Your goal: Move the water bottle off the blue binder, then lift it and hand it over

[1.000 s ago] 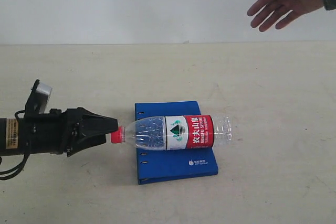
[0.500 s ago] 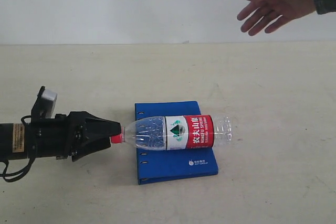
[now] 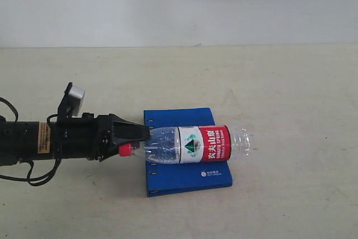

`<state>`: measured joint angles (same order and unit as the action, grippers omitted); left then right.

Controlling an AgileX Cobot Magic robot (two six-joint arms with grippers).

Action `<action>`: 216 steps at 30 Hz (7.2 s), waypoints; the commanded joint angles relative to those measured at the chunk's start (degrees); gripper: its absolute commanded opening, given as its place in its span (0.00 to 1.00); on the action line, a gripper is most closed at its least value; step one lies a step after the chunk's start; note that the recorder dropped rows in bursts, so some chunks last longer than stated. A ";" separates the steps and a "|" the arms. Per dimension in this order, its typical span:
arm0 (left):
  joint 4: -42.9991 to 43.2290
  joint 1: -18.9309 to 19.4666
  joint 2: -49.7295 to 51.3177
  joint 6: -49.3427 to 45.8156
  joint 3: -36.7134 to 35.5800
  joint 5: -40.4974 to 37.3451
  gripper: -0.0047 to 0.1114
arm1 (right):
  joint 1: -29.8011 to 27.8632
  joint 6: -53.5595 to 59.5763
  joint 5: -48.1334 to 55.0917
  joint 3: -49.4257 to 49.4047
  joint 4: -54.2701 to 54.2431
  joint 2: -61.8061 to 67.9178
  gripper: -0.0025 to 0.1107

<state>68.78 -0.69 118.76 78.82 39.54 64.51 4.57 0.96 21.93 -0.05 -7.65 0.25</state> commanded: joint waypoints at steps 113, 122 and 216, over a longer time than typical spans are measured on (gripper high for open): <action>-4.99 5.69 -20.29 -36.44 8.36 -25.39 0.08 | 0.02 0.24 -0.46 0.05 0.23 -0.25 0.02; 3.56 8.82 -27.87 -36.23 8.36 -38.35 0.08 | 0.02 0.24 -0.46 0.05 0.23 -0.25 0.02; -138.11 1.44 -60.80 -125.54 -16.23 -96.87 0.53 | 0.02 -1.90 11.43 13.18 -36.45 22.38 0.02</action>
<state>-58.49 1.06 54.10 -36.87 23.54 -35.02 4.57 -10.83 26.76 12.73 -40.91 14.43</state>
